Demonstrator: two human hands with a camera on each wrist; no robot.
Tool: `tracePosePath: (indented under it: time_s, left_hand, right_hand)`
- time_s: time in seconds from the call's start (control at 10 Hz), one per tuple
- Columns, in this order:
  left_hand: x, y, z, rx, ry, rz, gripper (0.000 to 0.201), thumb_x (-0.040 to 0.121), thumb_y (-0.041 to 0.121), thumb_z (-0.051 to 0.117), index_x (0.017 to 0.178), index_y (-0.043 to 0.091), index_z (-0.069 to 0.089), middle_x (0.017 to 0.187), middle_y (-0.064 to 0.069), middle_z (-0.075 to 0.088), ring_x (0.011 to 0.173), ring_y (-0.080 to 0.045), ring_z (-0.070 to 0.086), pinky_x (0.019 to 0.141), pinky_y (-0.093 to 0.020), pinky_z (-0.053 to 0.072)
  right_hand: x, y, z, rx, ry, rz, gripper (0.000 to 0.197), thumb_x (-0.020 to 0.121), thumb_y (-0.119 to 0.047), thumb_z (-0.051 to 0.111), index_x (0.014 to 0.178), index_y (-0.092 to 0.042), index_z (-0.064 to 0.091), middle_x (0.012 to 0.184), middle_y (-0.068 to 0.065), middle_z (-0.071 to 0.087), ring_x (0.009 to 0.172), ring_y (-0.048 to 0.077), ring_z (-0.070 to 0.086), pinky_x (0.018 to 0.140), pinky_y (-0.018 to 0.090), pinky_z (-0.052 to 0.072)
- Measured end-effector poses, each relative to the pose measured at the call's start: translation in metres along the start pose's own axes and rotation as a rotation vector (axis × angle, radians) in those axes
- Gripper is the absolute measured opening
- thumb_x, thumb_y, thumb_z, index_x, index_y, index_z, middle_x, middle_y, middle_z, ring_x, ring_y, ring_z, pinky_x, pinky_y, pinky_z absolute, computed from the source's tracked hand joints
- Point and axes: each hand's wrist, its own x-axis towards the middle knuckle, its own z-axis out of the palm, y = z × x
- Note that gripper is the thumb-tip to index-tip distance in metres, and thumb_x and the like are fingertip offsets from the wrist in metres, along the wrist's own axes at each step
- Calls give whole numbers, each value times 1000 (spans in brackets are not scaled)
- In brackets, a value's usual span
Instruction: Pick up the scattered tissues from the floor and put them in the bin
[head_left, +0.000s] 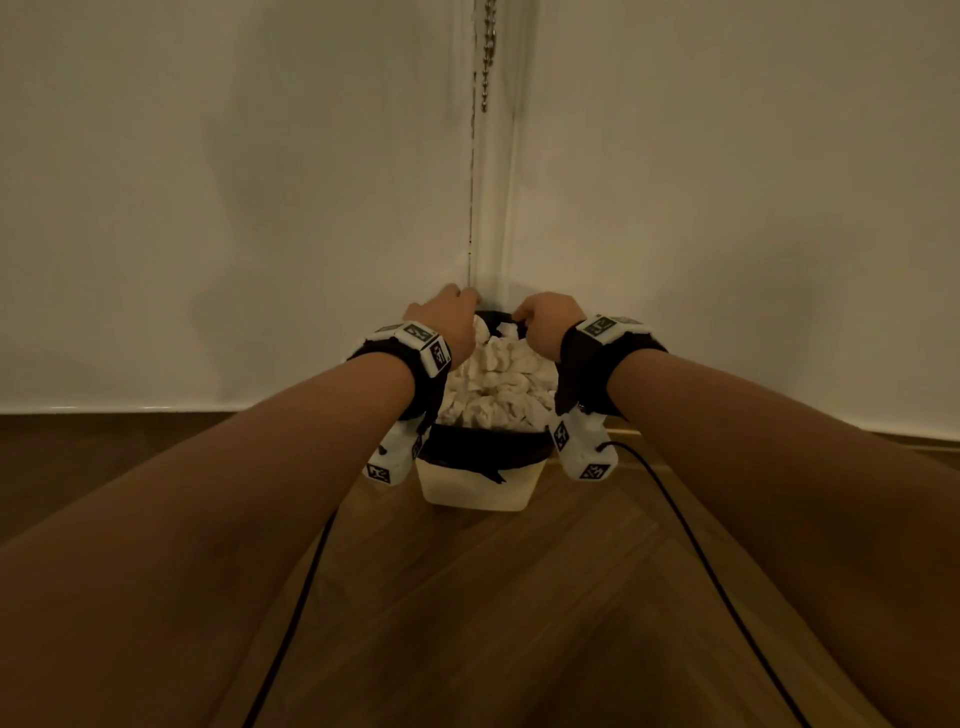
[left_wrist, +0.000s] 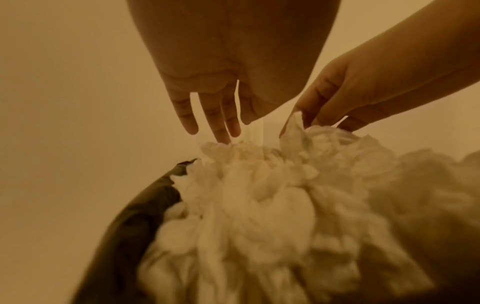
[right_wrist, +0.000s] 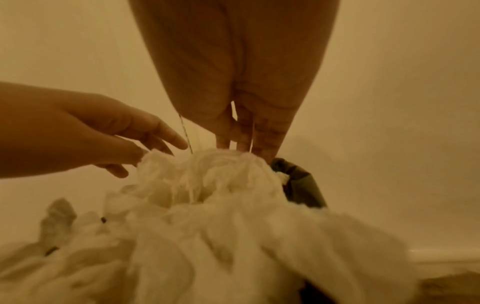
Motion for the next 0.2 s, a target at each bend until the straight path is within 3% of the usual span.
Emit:
tracePosePath:
  time_s: [0.1,0.2]
  left_hand:
    - [-19,1,-13,-24,65,-4,32,95,22,36,124,17,48,125,-6,50,109,-27,54,91,-37,38]
    - [-38,-1,-22,6,186,-22,30,96,32,33,93,16,58,94,-4,61,86,-25,57,76,-33,37]
  right_hand:
    - [-13,3,-5,32,47,25,32,96,-10,43,121,-3,61,127,15,58,115,30,55,98,33,44]
    - [-25,12,-3,35,119,84,30,96,-16,41,105,0,64,113,15,64,92,29,60,75,31,48]
